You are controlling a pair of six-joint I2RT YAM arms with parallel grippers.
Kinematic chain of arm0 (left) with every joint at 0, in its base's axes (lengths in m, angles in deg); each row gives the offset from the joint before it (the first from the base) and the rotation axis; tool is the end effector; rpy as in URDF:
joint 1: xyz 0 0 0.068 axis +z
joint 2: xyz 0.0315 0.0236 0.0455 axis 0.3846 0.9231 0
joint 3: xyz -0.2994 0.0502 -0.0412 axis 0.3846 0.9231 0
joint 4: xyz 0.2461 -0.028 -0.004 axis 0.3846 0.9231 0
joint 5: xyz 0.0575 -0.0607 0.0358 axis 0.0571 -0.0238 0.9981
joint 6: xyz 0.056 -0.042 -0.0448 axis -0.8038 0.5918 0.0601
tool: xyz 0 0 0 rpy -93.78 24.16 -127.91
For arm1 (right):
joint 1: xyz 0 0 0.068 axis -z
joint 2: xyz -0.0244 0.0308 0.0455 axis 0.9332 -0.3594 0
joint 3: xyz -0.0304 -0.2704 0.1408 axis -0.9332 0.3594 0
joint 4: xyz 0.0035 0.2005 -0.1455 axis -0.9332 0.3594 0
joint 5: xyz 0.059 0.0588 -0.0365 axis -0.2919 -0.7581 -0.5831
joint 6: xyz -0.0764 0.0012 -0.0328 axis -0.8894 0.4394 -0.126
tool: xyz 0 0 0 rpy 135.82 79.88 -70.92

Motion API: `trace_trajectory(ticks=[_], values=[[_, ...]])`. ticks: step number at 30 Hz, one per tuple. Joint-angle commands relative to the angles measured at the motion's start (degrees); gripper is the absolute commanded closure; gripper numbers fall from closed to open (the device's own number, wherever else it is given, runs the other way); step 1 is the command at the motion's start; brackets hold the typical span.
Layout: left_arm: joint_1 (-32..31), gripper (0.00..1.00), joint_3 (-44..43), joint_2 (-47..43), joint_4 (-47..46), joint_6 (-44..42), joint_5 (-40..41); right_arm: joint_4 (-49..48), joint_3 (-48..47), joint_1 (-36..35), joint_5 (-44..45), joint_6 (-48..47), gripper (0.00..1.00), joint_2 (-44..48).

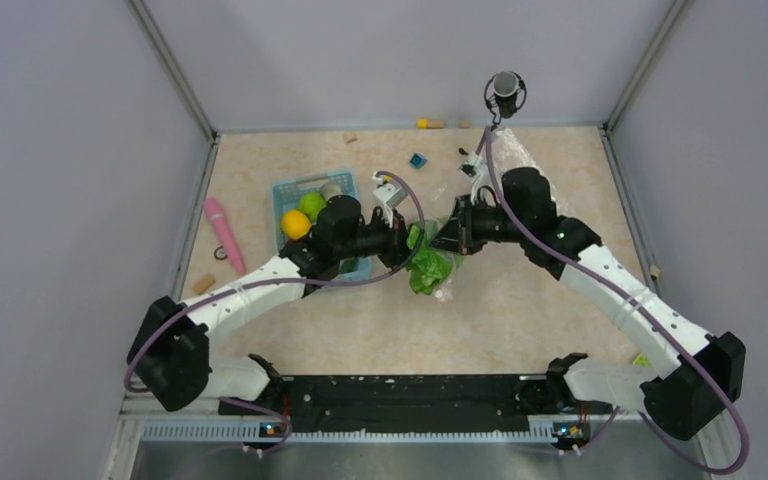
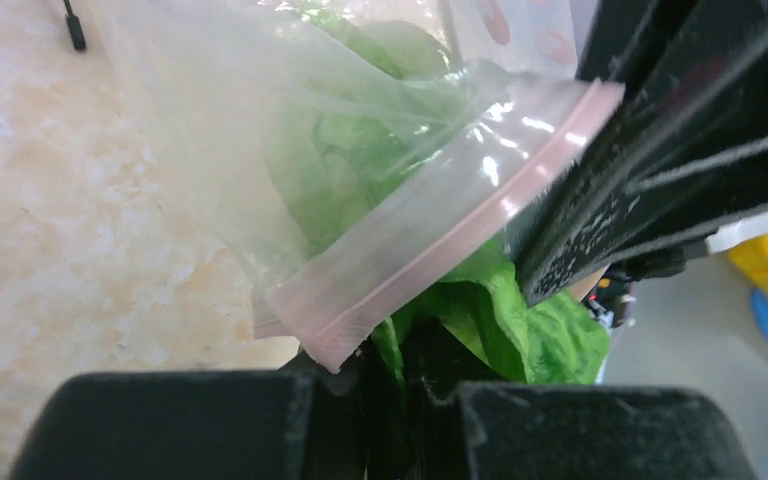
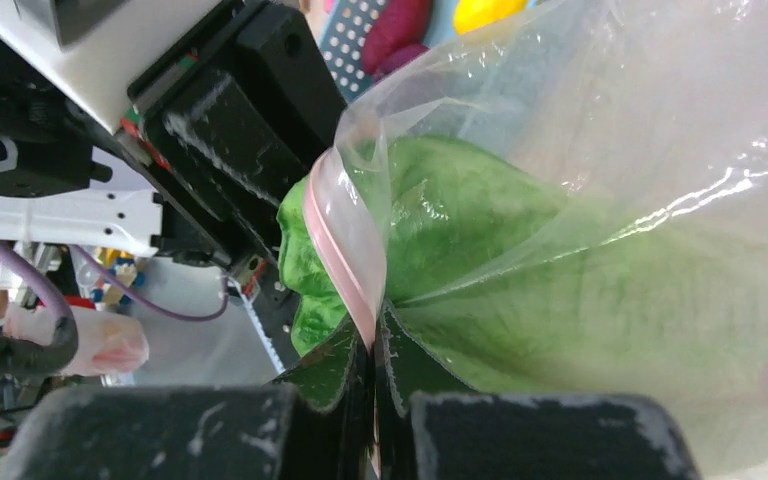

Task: Place the food in the zip-top bag and seal the zipper

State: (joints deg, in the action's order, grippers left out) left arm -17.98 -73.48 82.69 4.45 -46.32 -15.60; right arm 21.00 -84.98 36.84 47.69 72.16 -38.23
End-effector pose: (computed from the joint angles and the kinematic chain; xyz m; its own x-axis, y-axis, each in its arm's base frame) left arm 0.2099 -0.2267 0.3188 -0.5076 0.0682 -0.8589 0.8024 0.4005 -0.4424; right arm 0.1937 0.1685 0.3601 -0.7304 -0.0377 -0.6819 -0.5987 0.5159 0.6127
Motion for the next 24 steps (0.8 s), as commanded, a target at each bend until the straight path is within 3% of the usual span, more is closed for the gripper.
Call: trace_trajectory(ticks=[1,8,13,19,24], values=[[-0.08,1.00,-1.00,2.15,-14.74,16.73,0.03,-3.34,1.93,-0.69,2.27,-0.44,1.00,1.29],[2.94,1.00,2.95,5.32,-28.74,37.94,-3.77,-13.82,7.74,-0.69,3.47,5.06,1.00,3.45],[5.66,1.00,5.52,7.83,-36.34,47.30,-4.84,-20.72,13.73,-0.69,7.74,11.72,1.00,7.49],[6.06,1.00,5.39,8.73,-34.69,49.10,-2.59,-22.58,17.43,-0.77,6.26,15.04,1.00,7.84],[4.88,1.00,3.85,7.59,-26.74,40.23,1.89,-25.80,17.16,-0.77,5.32,16.43,1.00,6.49]])
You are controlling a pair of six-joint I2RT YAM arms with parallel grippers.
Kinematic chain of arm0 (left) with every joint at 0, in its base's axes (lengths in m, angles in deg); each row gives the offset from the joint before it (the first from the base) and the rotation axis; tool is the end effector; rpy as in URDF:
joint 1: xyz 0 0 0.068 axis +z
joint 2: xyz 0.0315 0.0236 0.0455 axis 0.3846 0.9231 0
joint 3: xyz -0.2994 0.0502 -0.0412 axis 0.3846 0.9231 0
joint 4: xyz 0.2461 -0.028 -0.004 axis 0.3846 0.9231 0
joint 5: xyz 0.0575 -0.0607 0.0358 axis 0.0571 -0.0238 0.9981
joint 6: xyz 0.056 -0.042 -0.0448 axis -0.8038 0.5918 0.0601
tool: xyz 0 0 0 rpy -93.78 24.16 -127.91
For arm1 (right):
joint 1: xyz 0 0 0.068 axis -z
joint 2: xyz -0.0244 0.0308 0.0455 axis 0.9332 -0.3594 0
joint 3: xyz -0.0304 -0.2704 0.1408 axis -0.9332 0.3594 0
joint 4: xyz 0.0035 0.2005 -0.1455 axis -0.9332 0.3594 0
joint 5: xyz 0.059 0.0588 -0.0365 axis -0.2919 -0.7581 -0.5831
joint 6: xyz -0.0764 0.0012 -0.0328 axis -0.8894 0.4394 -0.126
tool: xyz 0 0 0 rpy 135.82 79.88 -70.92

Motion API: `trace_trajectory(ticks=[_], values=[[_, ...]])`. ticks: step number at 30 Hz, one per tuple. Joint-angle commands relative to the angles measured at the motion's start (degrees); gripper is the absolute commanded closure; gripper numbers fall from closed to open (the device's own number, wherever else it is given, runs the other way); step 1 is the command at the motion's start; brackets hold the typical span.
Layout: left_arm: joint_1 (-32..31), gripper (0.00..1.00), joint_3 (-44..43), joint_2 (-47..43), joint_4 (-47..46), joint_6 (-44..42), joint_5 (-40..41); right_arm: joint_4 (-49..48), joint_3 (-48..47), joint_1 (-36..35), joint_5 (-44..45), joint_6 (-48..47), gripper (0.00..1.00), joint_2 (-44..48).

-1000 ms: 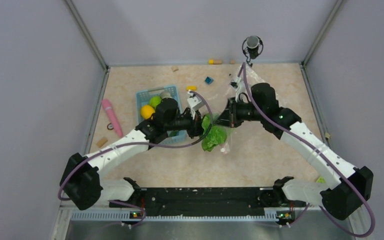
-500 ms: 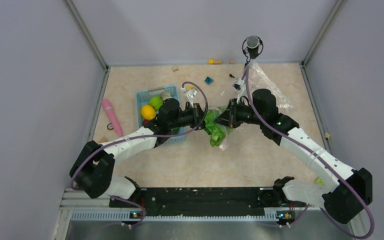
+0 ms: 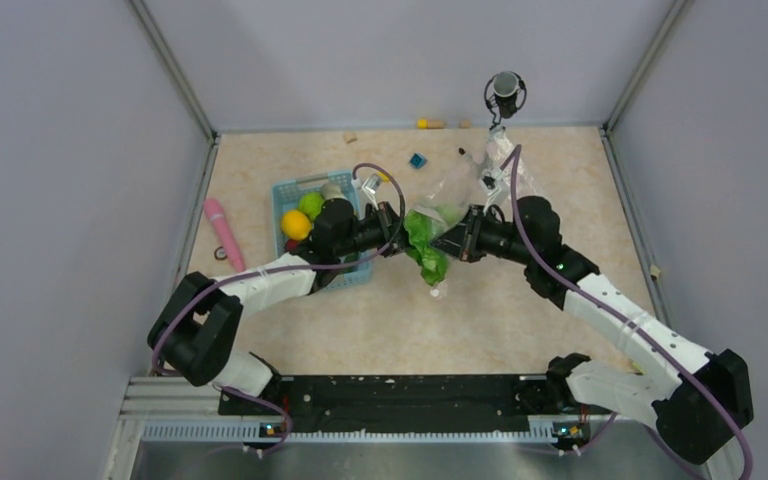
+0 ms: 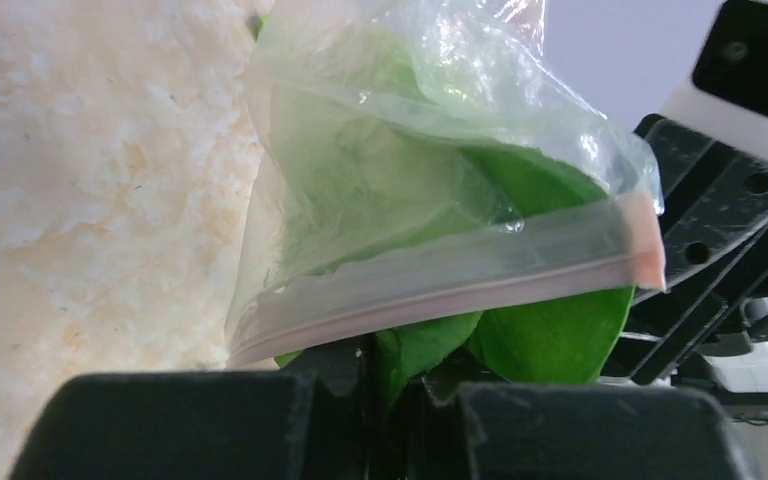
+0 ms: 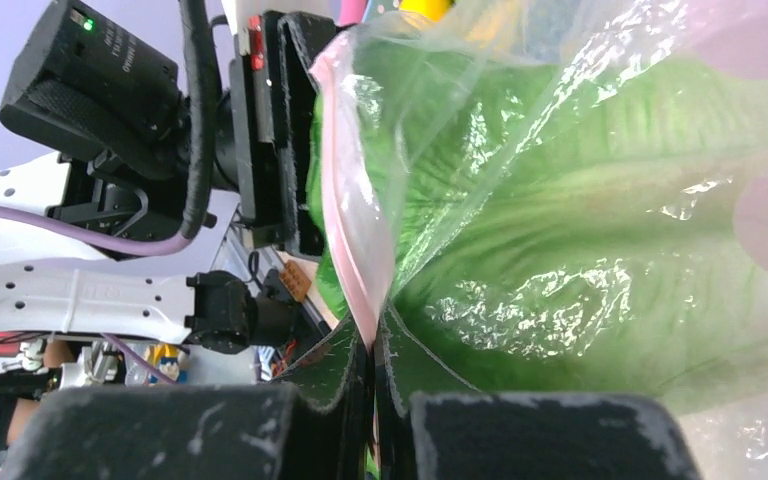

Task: Place the food in the zip-top bag and seal the zipper

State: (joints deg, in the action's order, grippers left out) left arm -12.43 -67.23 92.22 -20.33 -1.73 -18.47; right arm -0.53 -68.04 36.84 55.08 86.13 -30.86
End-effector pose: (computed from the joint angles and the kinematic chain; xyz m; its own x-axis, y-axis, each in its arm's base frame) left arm 0.2547 -0.2260 0.2870 -0.8719 -0.3113 -0.3780 0.3091 0.2490 -0.9179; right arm 0.1845 0.1531 0.3275 -0.7147 0.2226 -0.6631 -0.4925 0.5131 0.7030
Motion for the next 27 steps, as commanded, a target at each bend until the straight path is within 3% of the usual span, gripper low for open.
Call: trace_trajectory(ticks=[1,5,8,14,16,20,21,24,27], values=[[-1.23,1.00,-2.45,-2.22,-1.54,-7.55,4.64,-5.41,0.11,-0.77,-2.87,3.35,1.00,-1.05],[-2.83,1.00,-4.94,-2.90,4.90,-24.52,-1.44,-3.63,-3.22,-0.77,-3.29,4.30,1.00,-1.79],[-3.92,1.00,-3.95,-4.05,6.56,-32.52,-4.17,0.35,-5.53,-0.77,-4.18,4.49,1.00,-2.62],[-12.08,1.00,-4.33,-9.26,17.24,-52.88,5.20,-0.57,-6.05,-0.64,-9.13,8.81,1.00,-3.33],[-13.34,1.00,-3.79,-10.62,18.63,-56.26,6.79,-0.62,-6.27,-0.47,-10.51,9.25,1.00,-3.28],[-13.39,1.00,-3.52,-12.64,19.98,-54.72,13.53,-0.24,-5.67,-0.14,-10.12,9.71,1.00,-1.37],[-13.38,0.92,-4.06,-13.00,20.99,-53.35,16.01,-0.07,-5.41,0.11,-9.67,9.76,1.00,-0.94],[-13.38,0.53,-5.58,-14.51,24.75,-50.24,18.39,0.22,-4.51,1.05,-8.46,10.13,1.00,0.13],[-13.38,0.38,-5.91,-17.33,27.75,-47.91,18.32,0.28,-3.72,2.19,-7.15,10.69,1.00,0.87]])
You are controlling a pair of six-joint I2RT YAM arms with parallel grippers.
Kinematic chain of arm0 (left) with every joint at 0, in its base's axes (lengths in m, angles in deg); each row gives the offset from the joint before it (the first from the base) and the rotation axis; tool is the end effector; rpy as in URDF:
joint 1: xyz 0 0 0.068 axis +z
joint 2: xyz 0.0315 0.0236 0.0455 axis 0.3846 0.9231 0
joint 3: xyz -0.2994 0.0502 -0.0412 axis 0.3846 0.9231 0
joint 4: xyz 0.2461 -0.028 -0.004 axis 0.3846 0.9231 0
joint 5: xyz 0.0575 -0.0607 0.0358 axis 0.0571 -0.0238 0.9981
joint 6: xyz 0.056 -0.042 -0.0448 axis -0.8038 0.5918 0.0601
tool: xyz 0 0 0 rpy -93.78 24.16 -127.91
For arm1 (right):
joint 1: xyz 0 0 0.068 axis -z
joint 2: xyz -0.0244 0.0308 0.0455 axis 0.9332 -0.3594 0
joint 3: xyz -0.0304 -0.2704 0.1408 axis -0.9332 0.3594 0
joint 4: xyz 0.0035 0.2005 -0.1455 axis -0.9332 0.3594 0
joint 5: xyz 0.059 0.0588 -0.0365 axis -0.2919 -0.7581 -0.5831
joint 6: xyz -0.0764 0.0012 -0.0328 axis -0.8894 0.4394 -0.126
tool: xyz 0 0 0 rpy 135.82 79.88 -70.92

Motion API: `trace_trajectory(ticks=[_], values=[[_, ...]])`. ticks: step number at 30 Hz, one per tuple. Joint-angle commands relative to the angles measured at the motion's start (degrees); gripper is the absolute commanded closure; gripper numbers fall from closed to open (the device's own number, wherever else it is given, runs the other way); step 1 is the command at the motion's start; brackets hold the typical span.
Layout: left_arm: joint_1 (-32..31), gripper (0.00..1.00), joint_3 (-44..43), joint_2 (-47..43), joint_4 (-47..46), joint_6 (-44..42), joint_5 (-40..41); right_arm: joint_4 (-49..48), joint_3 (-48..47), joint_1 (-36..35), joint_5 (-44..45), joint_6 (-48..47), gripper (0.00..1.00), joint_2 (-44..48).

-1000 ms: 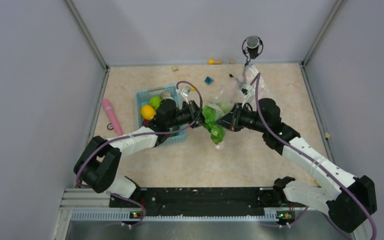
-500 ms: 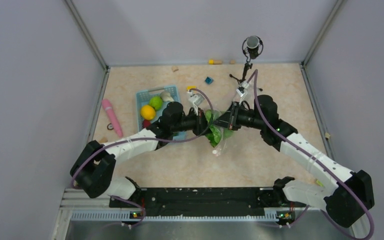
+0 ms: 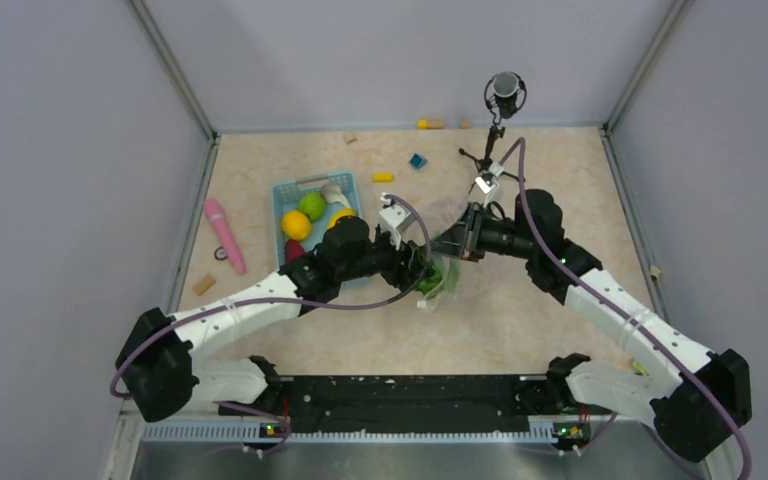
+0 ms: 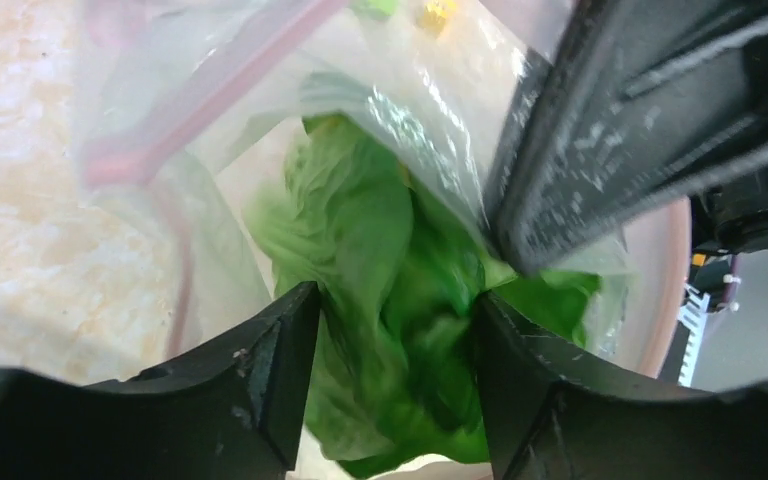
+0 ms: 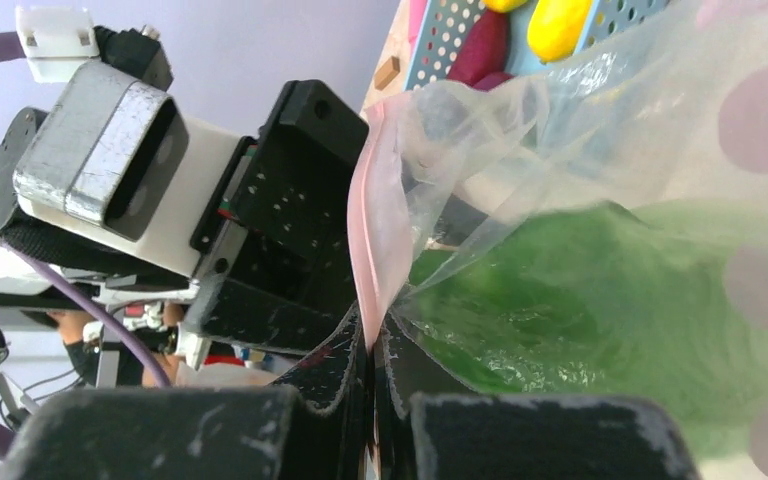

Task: Place the food in the zip-top bag and seal the zipper

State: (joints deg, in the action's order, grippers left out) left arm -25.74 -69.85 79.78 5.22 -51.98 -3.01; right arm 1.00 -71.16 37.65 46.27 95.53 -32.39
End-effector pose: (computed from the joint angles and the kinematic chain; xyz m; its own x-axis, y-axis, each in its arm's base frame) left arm 0.1815 -0.2356 0.3061 -0.4089 0.1363 -0.9023 0.8261 0.4754 -0.3025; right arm 0.1829 0.1595 0.3398 -0.8318 0.2154 -0.5116 -0.4082 0.3871 0.8268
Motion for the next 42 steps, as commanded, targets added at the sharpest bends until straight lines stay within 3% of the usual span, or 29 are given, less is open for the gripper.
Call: trace_trajectory(ticks=[1,10,13,19,22,26,29,35,38,40,42], values=[[-0.07,0.33,-2.89,-6.21,2.76,2.77,2.70,-1.26,-0.40,1.92,1.81,1.24,1.00,2.65],[-0.07,0.02,2.67,-20.35,3.76,7.68,5.90,-1.78,-0.35,5.23,0.80,1.31,1.00,3.60],[-0.07,0.02,2.96,-21.46,5.38,9.30,12.33,-2.45,-1.37,5.35,-0.97,1.12,1.00,3.04],[-0.08,0.02,-0.51,-15.12,13.34,12.27,25.90,-2.54,-3.38,5.43,-1.89,0.97,1.00,2.21],[-0.05,0.13,-0.49,-12.84,13.18,12.78,26.85,-2.54,-3.74,5.45,-2.17,0.90,1.00,1.79],[0.01,0.43,-0.24,-12.24,12.61,12.55,27.57,-2.47,-3.86,5.48,-2.86,0.97,1.00,1.23],[0.02,0.60,-0.20,-11.55,11.85,12.30,27.97,-2.52,-3.94,5.54,-3.09,1.04,1.00,1.31],[0.01,0.61,-0.94,-8.90,9.36,11.99,22.32,-2.46,-4.63,5.73,-4.03,1.06,1.00,1.38],[-0.03,0.75,-1.48,-8.01,8.51,12.08,21.21,-2.50,-4.74,6.12,-4.45,1.01,1.00,1.28],[0.02,0.99,-1.91,-7.69,7.77,11.93,19.90,-2.51,-4.61,6.35,-4.92,1.01,1.00,1.21],[-0.01,1.00,-2.51,-7.63,7.67,11.39,19.07,-2.45,-4.57,6.85,-6.12,0.97,1.00,1.09]])
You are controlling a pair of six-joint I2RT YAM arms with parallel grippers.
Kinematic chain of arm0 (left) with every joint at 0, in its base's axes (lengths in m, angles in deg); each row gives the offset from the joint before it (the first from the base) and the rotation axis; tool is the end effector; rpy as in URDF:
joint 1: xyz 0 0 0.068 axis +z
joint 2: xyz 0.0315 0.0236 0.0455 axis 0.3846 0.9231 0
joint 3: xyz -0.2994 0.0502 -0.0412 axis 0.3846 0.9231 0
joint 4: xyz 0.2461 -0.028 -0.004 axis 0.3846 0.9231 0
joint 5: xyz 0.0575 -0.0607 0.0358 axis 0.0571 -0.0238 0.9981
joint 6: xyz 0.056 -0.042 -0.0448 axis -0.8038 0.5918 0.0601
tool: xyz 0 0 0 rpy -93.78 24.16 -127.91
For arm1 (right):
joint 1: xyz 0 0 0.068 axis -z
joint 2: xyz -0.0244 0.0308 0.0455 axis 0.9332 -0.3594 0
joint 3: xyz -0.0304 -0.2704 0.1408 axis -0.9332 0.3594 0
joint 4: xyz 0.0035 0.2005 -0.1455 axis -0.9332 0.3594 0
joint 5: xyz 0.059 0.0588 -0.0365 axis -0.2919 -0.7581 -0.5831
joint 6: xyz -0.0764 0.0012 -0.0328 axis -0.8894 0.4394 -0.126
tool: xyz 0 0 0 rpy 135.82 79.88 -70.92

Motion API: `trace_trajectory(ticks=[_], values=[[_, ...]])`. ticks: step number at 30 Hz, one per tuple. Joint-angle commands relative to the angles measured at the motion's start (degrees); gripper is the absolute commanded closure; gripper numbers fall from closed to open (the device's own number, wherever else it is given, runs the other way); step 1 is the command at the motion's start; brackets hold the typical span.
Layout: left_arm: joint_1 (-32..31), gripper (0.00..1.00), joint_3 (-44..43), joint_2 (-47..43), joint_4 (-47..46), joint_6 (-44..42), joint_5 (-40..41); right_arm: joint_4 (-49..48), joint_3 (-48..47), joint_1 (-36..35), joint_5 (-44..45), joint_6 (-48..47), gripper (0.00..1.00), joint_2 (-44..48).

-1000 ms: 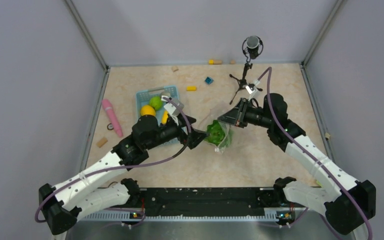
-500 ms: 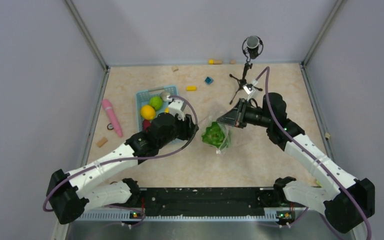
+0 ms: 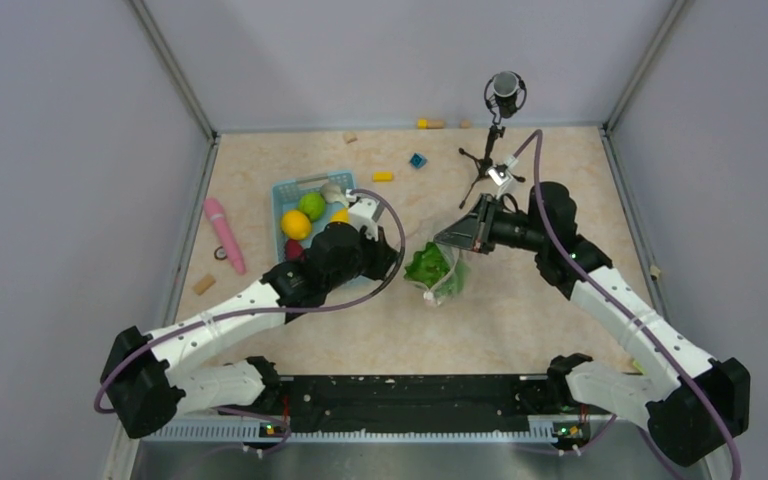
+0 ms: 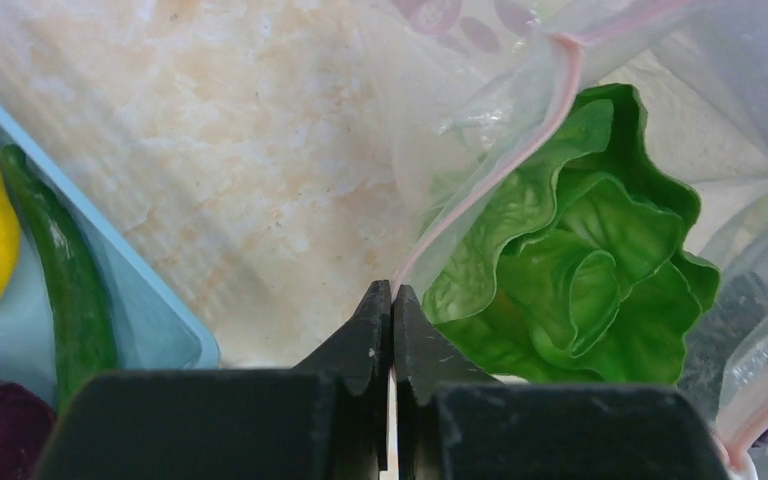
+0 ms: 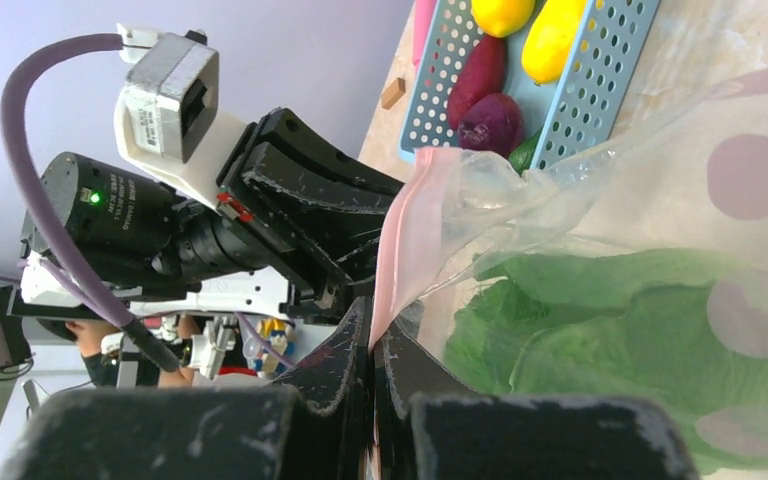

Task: Place the food in the zip-top bag and seal the zipper

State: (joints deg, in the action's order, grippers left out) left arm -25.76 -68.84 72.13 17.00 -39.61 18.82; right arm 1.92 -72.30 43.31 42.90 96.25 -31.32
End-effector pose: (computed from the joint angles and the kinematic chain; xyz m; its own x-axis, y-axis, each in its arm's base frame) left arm 0.1783 -0.1910 0.3054 -0.5382 -0.0361 -0.8421 0.5092 0.7822 -0.3590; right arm 0.1902 0.1409 0.3498 -0.8205 0.2678 -0.5051 -0.3917 0.3802 0.8379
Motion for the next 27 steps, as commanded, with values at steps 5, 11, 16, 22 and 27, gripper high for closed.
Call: trace_trajectory(ticks=[5,11,16,22,27], values=[[0.04,1.00,-5.43,-3.18,-4.13,-2.60,-4.64,4.31,-6.62,2.96,-2.44,-7.02,1.00,-0.72],[0.03,1.00,-8.68,-8.34,-6.52,-5.04,-16.54,32.09,-16.89,2.97,17.04,-24.30,1.00,-2.67],[0.01,1.00,-14.01,-7.99,-7.15,-6.04,-21.97,42.31,-23.66,2.90,33.24,-28.48,1.00,-1.56],[0.04,1.00,-22.32,-1.71,-3.32,-7.58,-18.96,42.84,-26.62,2.94,31.07,-29.00,1.00,0.86],[0.35,1.00,-25.62,3.73,-2.17,-6.87,-17.78,44.00,-28.24,2.93,35.01,-27.79,1.00,1.67]])
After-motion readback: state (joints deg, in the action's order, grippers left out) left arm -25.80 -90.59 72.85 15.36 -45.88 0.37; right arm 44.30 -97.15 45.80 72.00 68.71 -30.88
